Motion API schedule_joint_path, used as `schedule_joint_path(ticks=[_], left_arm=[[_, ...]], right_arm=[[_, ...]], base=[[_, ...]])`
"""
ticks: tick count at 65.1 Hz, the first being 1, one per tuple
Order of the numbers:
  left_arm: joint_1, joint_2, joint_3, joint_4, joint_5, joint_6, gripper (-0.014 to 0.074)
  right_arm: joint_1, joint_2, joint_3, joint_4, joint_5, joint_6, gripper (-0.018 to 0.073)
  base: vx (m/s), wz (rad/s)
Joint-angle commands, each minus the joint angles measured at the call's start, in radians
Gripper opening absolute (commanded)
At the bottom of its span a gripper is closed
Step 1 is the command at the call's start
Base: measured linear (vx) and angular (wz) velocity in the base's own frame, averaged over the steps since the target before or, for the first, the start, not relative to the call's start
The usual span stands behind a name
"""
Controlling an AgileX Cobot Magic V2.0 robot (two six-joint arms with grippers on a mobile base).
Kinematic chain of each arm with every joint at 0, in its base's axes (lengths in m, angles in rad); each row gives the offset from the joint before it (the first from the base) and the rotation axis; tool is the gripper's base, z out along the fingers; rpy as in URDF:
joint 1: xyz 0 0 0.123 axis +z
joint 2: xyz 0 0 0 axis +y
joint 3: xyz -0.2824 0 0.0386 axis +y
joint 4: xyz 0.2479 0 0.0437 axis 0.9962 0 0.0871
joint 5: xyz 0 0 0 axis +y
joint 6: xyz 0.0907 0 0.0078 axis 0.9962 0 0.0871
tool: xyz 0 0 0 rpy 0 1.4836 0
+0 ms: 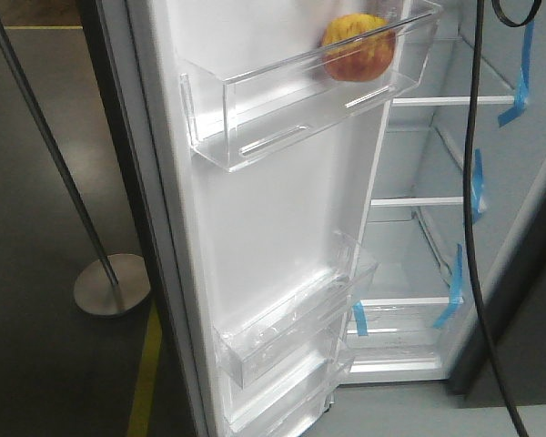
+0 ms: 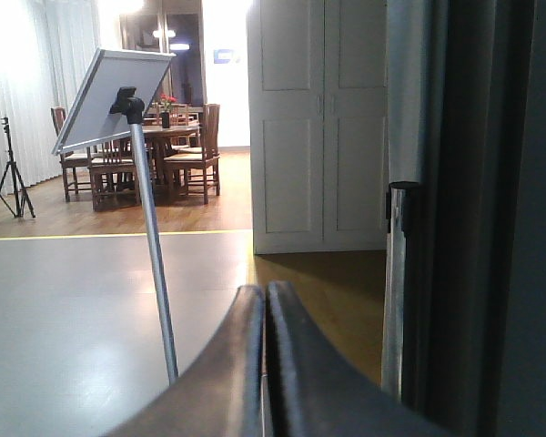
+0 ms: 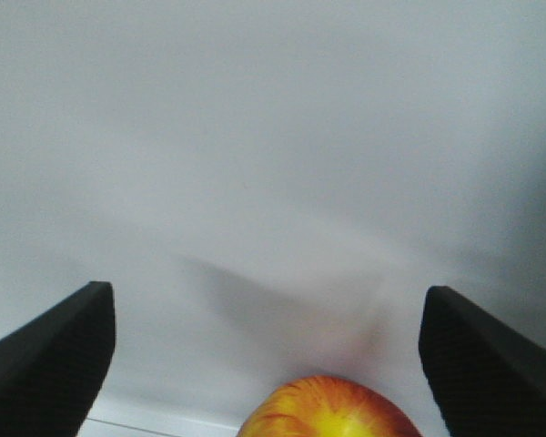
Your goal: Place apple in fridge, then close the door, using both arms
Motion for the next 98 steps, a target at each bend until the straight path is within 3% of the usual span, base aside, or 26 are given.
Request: schedule_joint_path(ticks=[1, 14, 21, 35, 43, 51, 61, 73, 87, 98], left_arm=[[-0.006, -0.015, -0.018, -0.004, -0.081, -0.011, -0.0007], [-0.006, -0.015, -0.018, -0.004, -0.08, -0.011, -0.0007], [-0.006, -0.015, -0.018, -0.004, -0.08, -0.011, -0.0007], [-0.006, -0.015, -0.018, -0.004, -0.083, -0.011, -0.0007], [-0.006, -0.015, -0.018, -0.005, -0.083, -0.013, -0.0007], [-0.006, -0.015, -0.018, -0.018, -0.083, -0.02, -0.0007], [-0.006, -0.015, -0.018, -0.12, -0.086, -0.073, -0.0007], [-0.006, -0.015, -0.018, -0.262, -0.086, -0.177, -0.0007], [-0.006, -0.015, -0.029, -0.361, -0.082, -0.177, -0.0007], [-0.006, -0.015, -0.029, -0.544, -0.076, -0.261, -0.0007]], right_arm=[[-0.004, -0.056, -0.03, 0.045, -0.052, 0.001, 0.0638], [-0.009, -0.131, -0.031, 0.044, -0.052, 0.001, 0.0522], [-0.009, -0.19, -0.031, 0.027, -0.03, 0.001, 0.0377], [-0.009, -0.309, -0.024, -0.018, 0.078, 0.02, -0.0017], [-0.009, -0.367, -0.024, -0.082, 0.169, 0.101, -0.0004], [-0.009, -0.418, -0.013, -0.219, 0.201, 0.184, -0.0004], [-0.009, -0.534, 0.13, -0.296, 0.182, 0.219, -0.0004], [-0.009, -0.747, 0.503, -0.296, 0.11, 0.207, -0.0004], [-0.009, -1.08, 1.018, -0.299, -0.102, 0.209, -0.0004], [-0.009, -1.296, 1.27, -0.302, -0.132, 0.241, -0.0004]], base=[[0.0, 0.0], [0.0, 0.0], [0.0, 0.0], [0.0, 0.0], [0.0, 0.0], [0.0, 0.0], [0.0, 0.0], [0.0, 0.0], [0.0, 0.0], [0.0, 0.0]])
